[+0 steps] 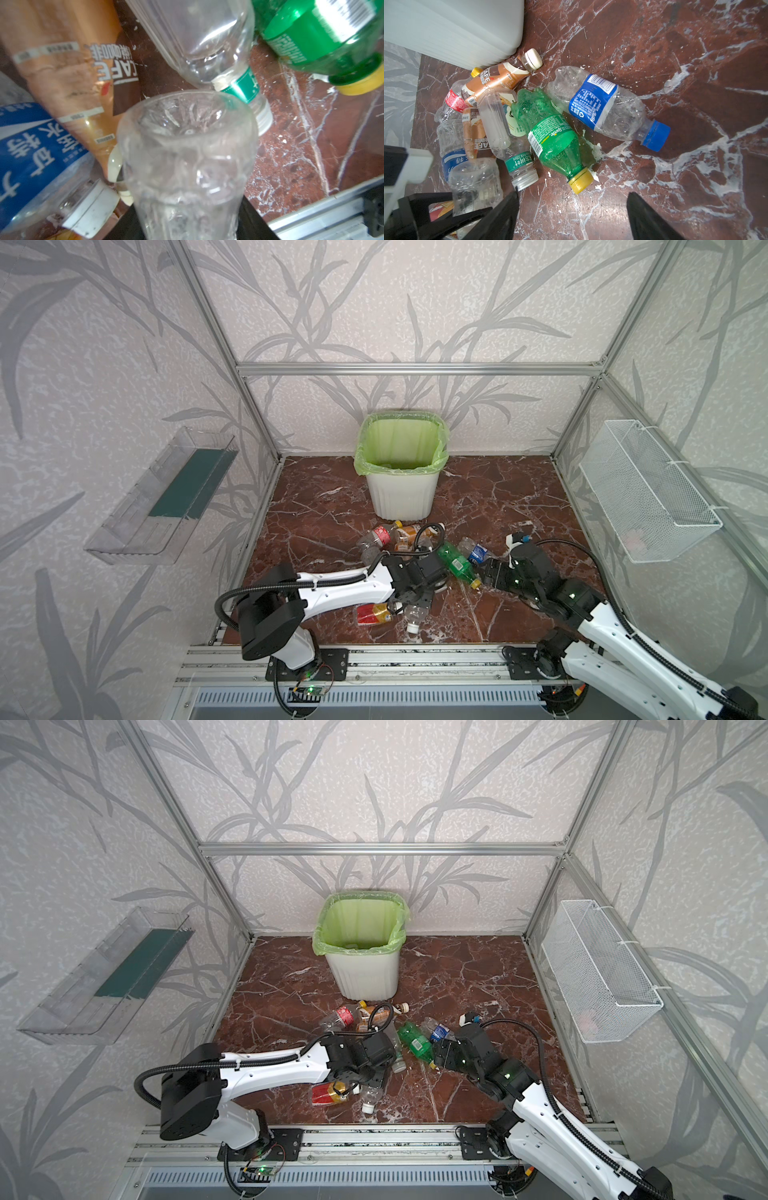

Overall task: Throw the plastic bottles in the bin
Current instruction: 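Lower the left gripper onto a clear ridged bottle and close on it, then lift the clear ridged bottle with the left gripper and drop it into the bin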

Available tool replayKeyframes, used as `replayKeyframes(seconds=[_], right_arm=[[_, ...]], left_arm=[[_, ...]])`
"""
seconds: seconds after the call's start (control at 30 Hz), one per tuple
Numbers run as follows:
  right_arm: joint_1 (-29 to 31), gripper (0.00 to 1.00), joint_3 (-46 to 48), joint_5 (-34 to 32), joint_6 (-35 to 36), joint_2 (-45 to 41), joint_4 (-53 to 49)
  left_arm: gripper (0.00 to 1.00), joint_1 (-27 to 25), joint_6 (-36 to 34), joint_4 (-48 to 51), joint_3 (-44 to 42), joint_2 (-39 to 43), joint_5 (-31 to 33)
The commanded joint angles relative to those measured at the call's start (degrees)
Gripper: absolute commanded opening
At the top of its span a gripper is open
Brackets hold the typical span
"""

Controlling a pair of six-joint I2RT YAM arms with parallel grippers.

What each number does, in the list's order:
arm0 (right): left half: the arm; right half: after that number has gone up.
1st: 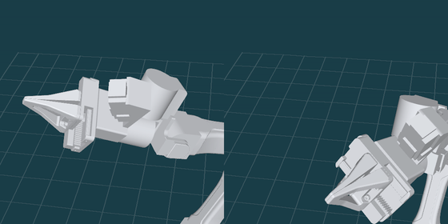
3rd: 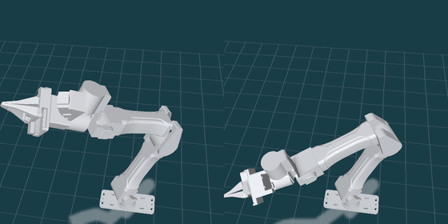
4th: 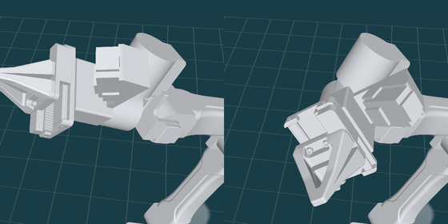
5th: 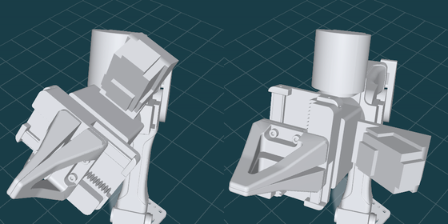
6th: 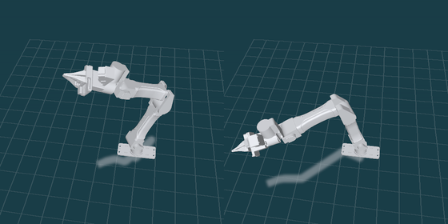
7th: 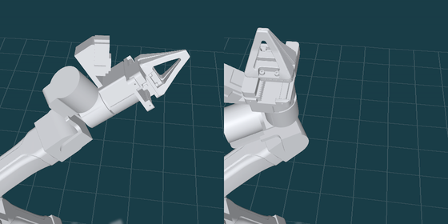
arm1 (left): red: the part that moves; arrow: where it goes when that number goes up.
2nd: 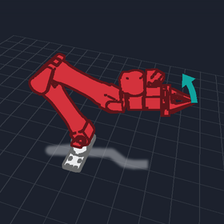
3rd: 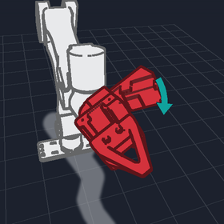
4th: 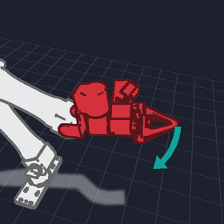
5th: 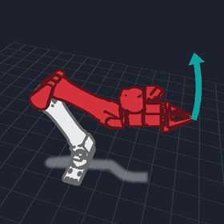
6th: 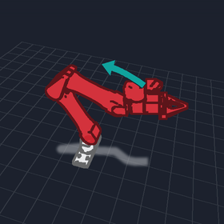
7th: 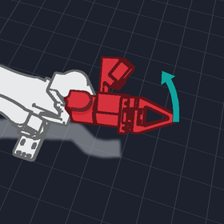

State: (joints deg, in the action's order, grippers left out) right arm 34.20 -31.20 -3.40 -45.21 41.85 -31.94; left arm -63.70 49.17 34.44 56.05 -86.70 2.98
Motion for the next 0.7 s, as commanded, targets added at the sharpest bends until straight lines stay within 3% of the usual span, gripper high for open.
replayKeyframes(seconds=[0.0, 0.27, 0.5, 0.67], right_arm=[[-0.26, 0.81, 0.53, 0.39, 0.47, -0.01, 0.75], [-0.27, 0.81, 0.75, 1.43, 0.30, 1.88, 3.01], [-0.25, 0.80, 0.65, 1.86, 0.12, 3.05, 4.34], [-0.25, 0.80, 0.37, 2.39, -0.04, 4.35, 5.40]], left_arm=[[0.57, -0.11, 1.38, 1.22, -1.88, 6.55, 1.87], [0.57, 0.61, 5.63, 6.46, -7.13, 17.67, 8.42], [0.57, 1.55, 7.95, 8.02, -14.66, 35.67, 15.66], [0.57, 4.34, 9.34, 13.70, -17.21, 43.69, 15.32]])
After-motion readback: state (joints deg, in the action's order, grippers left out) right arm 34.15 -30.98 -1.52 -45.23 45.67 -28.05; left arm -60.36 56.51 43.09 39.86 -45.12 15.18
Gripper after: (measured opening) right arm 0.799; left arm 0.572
